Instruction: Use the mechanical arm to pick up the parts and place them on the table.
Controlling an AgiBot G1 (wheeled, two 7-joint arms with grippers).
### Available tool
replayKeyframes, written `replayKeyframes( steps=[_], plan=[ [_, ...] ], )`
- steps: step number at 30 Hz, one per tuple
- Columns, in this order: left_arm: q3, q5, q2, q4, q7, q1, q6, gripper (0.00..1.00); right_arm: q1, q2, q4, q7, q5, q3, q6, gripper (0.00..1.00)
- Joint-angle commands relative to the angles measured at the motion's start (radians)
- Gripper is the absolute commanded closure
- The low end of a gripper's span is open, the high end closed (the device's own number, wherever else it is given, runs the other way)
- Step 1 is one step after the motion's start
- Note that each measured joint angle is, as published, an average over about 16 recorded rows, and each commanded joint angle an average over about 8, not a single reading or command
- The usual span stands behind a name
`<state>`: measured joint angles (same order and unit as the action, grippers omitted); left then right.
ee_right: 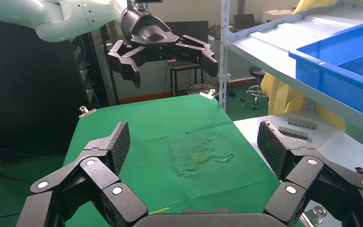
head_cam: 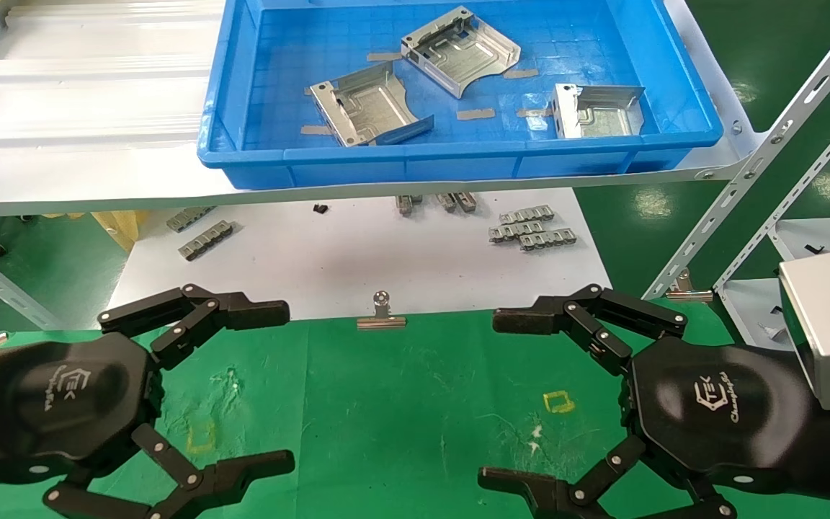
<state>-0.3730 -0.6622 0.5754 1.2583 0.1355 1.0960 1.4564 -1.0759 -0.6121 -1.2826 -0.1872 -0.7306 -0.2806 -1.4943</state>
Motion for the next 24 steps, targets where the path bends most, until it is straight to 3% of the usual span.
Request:
replayKeyframes(
  steps=[1,2,4,8,24],
  plan=[
    [0.000,0.000,0.000,0.000,0.000,0.000,0.000,0.21,0.000,0.000,0.000,0.000,0.000,0.000,0.000,0.00],
    [0.000,0.000,0.000,0.000,0.000,0.000,0.000,0.35,0.000,0.000,0.000,0.000,0.000,0.000,0.000,0.00],
    [0.000,0.000,0.000,0.000,0.000,0.000,0.000,0.51,0.000,0.000,0.000,0.000,0.000,0.000,0.000,0.00],
    [0.000,0.000,0.000,0.000,0.000,0.000,0.000,1.00,0.000,0.000,0.000,0.000,0.000,0.000,0.000,0.00],
    [0.000,0.000,0.000,0.000,0.000,0.000,0.000,1.00,0.000,0.000,0.000,0.000,0.000,0.000,0.000,0.00]
  ],
)
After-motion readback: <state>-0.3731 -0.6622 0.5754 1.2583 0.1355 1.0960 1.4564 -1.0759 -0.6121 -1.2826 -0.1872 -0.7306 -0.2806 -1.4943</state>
